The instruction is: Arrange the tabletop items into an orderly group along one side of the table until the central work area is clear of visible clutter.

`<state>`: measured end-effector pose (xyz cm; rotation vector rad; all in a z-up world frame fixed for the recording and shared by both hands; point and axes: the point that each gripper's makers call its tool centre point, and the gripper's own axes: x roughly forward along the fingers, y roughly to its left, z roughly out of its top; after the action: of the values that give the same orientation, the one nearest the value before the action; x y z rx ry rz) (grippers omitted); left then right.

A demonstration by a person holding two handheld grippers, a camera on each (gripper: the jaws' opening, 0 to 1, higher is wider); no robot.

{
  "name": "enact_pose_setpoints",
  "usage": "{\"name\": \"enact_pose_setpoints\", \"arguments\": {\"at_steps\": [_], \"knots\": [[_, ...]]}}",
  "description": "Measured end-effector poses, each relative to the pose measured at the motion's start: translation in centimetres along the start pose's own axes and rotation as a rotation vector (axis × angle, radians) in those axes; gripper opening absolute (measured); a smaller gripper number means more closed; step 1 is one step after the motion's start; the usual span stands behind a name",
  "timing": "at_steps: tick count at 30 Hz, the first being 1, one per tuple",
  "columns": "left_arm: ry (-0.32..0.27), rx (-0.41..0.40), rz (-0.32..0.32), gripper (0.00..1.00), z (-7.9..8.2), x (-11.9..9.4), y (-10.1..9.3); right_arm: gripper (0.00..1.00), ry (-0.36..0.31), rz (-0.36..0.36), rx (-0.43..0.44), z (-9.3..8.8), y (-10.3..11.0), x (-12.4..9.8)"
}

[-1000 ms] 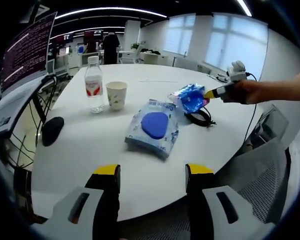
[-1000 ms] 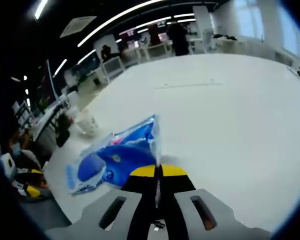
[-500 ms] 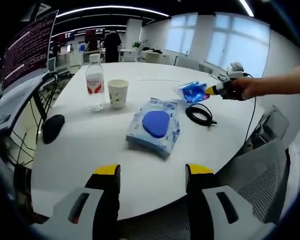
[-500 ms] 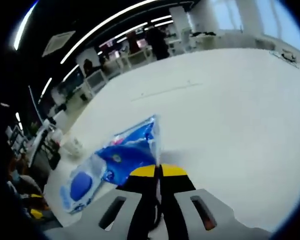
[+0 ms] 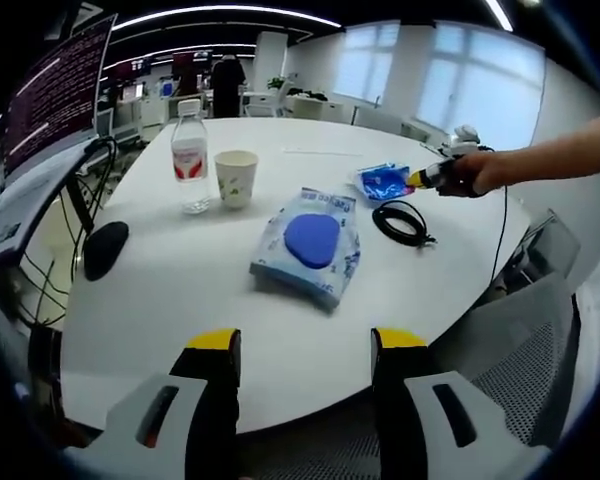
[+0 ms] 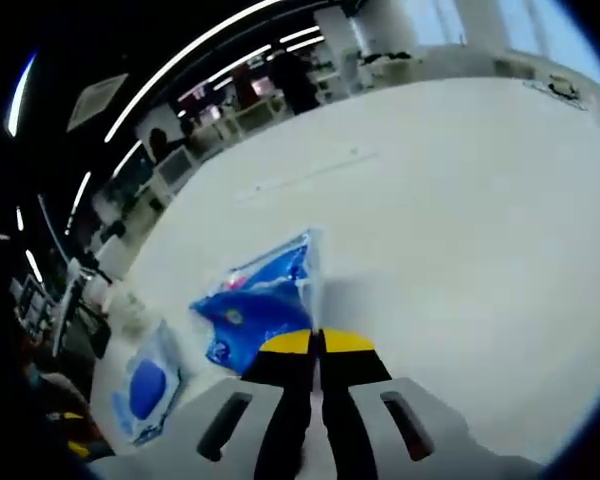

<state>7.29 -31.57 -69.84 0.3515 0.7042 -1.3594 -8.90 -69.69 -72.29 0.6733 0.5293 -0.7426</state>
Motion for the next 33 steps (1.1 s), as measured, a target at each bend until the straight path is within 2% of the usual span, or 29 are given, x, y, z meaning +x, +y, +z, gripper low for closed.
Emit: {"name": "enact_pose_setpoints", "arguments": {"at_steps": [8,13,27,33], "knots": [[0.03,0.002,0.004,0.51,-0.6,0.2,0.1,0.0,0.019,-0.006,0.03,0.0,-0.8,1.6],[0.055,0.025,-0.001,0.51,-0.9,0.3,-0.2,0.0,0.05,-0.003,0.002,-0.1,-1.2,2.1],[0.065,0.016,0.05,0.51,-1.2,0.2,0.8,0.05,0.093,0.005,-0.042,-0.4,-2.7,0.9],[0.061,0.026,0.074,0.51,-1.1,0.1,1.1,0.06,0.078,0.011,-0.06,0.2,-3.0,0.0]]}}
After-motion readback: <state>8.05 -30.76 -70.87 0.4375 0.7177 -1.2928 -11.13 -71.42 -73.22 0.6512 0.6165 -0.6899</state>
